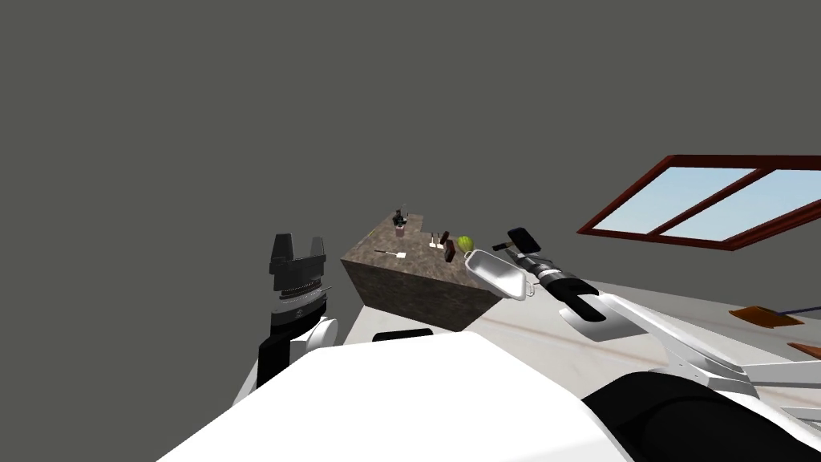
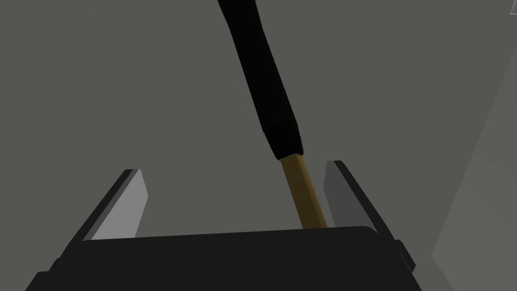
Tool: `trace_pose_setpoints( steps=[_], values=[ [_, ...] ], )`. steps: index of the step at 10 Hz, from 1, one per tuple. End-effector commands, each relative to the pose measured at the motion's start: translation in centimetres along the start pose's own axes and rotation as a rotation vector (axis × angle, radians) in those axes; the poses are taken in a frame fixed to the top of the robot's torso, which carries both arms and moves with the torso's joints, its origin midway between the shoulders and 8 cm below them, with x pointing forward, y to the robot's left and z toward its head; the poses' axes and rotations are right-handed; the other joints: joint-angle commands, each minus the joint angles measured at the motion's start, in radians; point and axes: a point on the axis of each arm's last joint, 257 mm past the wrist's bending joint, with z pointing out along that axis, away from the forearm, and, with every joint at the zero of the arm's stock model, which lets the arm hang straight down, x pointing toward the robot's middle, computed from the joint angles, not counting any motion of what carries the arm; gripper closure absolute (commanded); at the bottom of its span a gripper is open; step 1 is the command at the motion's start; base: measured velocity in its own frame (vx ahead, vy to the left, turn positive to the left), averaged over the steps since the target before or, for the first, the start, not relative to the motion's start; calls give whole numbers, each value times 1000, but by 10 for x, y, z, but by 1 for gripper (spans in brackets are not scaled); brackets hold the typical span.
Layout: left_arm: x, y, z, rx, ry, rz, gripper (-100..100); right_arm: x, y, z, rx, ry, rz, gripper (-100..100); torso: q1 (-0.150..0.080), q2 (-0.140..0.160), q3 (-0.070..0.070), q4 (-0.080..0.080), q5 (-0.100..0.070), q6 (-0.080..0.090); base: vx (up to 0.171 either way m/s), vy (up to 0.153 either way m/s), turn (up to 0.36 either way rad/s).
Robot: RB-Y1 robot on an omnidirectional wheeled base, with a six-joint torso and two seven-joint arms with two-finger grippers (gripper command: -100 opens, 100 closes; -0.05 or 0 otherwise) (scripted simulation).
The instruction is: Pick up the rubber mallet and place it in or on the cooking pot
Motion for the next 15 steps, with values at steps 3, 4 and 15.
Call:
trace_pose_setpoints(
  steps=[3, 4, 15],
  values=[
    [0, 0, 0, 0, 0, 0, 0, 22, -3, 18, 26, 20, 22, -100, 0, 4, 2, 1, 1, 0, -117, -41, 75],
    [0, 0, 0, 0, 0, 0, 0, 25, -4, 24, 30, 22, 30, -100, -1, 8, 5, 2, 1, 0, -90, -48, -7],
    [0, 0, 0, 0, 0, 0, 0, 46, 6, 94, 87, 25, 83, -100, 4, 5, 4, 3, 4, -1, -74, -26, 38]
  ],
)
